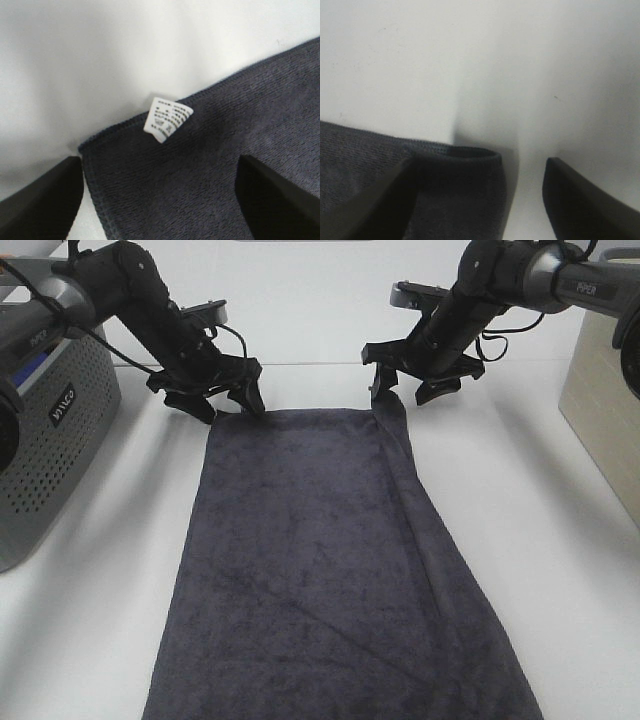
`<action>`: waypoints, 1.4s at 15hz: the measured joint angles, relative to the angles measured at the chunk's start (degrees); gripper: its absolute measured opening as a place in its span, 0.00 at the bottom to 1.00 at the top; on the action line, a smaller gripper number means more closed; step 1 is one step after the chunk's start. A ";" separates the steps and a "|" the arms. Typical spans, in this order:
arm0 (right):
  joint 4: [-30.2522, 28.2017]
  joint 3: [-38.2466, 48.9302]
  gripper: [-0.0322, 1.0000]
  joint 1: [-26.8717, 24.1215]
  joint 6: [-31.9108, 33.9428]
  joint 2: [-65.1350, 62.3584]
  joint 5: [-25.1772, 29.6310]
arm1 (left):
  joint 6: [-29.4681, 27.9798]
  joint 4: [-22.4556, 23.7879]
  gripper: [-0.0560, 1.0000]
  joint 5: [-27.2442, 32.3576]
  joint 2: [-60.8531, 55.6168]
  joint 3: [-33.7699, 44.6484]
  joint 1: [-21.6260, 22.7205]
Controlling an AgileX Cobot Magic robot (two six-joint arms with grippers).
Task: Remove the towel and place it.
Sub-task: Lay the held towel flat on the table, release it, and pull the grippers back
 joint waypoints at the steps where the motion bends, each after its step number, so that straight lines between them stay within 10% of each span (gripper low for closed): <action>1: 0.00 0.00 0.70 0.00 0.00 0.00 0.00 | 0.00 0.00 0.80 0.00 0.00 0.00 0.00; 21: 7.96 0.00 0.71 -8.31 -7.28 0.00 11.63 | -0.97 -0.06 0.80 0.00 0.06 0.00 0.00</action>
